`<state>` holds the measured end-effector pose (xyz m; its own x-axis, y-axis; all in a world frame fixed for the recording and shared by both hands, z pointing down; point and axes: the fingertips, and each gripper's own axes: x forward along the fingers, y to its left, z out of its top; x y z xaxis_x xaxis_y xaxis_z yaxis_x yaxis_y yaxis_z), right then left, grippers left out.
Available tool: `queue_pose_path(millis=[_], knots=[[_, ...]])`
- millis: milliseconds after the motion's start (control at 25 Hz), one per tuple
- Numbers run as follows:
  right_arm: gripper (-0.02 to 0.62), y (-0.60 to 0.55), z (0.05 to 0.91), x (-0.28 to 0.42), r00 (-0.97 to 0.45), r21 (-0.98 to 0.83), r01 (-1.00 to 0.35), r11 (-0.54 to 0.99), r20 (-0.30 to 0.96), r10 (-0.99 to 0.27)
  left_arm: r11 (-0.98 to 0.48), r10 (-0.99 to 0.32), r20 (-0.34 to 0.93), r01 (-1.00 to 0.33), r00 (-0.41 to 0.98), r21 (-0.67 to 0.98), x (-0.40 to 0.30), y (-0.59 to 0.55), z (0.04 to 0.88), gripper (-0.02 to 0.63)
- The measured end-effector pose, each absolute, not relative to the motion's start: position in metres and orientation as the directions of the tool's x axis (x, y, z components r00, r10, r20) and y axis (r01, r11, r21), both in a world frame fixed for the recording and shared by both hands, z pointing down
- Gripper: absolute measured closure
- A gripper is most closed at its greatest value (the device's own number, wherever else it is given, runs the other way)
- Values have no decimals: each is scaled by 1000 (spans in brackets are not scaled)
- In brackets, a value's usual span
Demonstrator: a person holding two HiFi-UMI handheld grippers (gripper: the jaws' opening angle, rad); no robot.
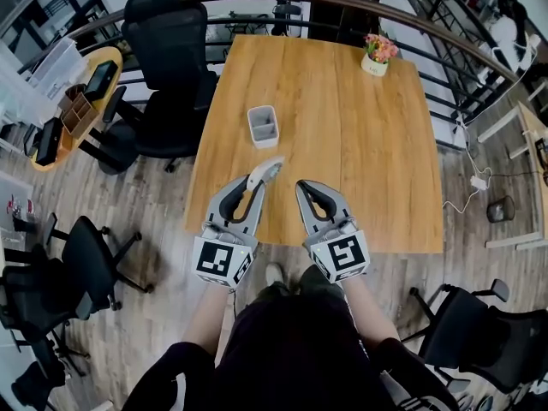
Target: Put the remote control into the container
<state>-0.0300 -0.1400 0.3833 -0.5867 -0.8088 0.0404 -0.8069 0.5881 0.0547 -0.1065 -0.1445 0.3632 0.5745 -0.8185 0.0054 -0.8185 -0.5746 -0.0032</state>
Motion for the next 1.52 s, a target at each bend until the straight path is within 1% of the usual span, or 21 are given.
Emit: queue_pose_path(millis=[320,600,920,1200,1400,1520], knots=[[577,-197,383,-13,-618,65,-783,619,36,-785,-543,-839,9,-839,543,-11,-90,-200,365,512],[577,-265,381,10,-682,46,-730,682,7,-731,-459,-888,39,-887,458,-50,-72,-262,365,512],[577,-325,385,10,-725,2,-689,725,-6,-689,-378,-926,74,-918,371,-123,-81,-314,359,512],[577,-372,416,-12,-712,-53,-702,710,7,-702,-422,-904,139,-897,404,-135,-103,-363,388,512],[577,-409,460,-40,-680,-104,-732,673,51,-732,-474,-875,195,-869,444,-146,-124,-405,431,512],[577,-429,494,-53,-667,-135,-743,655,84,-740,-503,-854,224,-856,470,-122,-131,-431,461,512]])
